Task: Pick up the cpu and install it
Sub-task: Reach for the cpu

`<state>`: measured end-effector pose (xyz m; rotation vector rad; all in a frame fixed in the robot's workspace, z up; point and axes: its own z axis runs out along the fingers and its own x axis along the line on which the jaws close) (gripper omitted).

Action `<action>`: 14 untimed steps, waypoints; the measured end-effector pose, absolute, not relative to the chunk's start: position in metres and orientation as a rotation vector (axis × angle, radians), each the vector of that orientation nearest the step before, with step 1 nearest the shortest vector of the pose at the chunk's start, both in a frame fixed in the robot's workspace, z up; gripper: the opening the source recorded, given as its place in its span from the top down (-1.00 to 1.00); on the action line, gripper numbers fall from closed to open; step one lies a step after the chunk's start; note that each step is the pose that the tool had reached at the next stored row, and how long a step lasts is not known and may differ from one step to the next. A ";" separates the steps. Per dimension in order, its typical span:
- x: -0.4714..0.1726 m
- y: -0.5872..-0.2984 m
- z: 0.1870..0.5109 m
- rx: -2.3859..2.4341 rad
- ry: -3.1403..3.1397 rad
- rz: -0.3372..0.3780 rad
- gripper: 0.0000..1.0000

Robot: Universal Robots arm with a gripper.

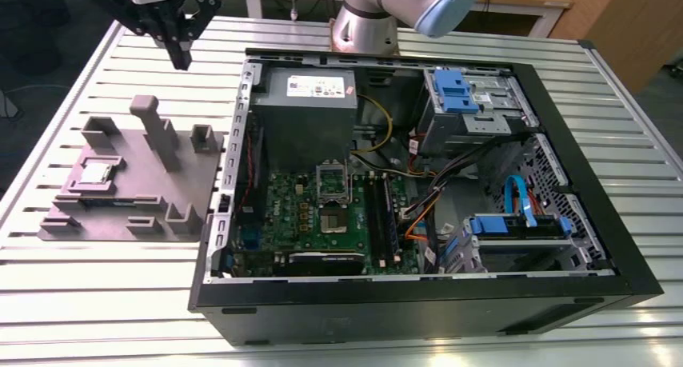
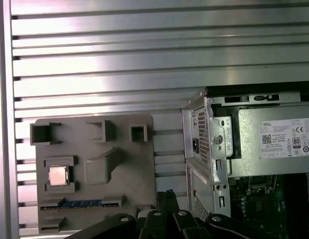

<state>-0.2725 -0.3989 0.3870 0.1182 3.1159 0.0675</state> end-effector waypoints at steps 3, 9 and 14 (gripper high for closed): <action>-0.277 -0.399 0.387 0.118 3.116 0.067 0.80; -0.283 -0.399 0.387 0.118 3.116 0.068 0.80; -0.288 -0.399 0.387 0.118 3.116 0.068 0.80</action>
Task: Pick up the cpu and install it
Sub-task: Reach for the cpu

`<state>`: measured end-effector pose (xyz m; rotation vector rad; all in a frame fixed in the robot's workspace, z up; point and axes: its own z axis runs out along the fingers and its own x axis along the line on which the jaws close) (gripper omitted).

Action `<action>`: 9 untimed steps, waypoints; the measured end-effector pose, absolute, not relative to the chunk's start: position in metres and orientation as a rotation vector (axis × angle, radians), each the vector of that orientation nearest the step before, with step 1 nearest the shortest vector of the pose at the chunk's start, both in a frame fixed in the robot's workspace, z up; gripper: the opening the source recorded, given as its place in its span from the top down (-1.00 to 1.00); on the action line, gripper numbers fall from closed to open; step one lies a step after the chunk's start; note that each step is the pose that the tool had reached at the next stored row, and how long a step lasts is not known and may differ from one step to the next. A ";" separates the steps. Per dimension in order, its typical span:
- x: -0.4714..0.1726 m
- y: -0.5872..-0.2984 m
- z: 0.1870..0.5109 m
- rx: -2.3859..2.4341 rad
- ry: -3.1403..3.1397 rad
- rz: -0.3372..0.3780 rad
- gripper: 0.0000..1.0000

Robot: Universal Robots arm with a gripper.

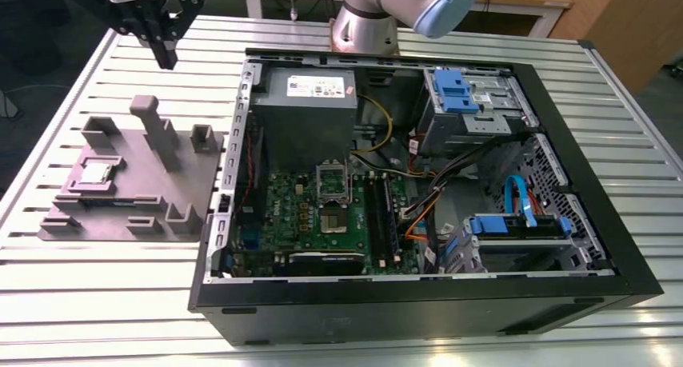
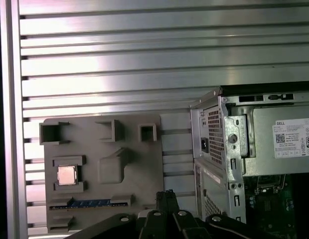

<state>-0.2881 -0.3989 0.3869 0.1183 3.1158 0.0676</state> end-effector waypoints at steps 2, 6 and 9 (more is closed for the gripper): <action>-0.290 -0.399 0.387 0.118 3.116 0.067 0.80; -0.294 -0.399 0.387 0.118 3.116 0.068 0.80; -0.298 -0.399 0.387 0.118 3.116 0.067 0.80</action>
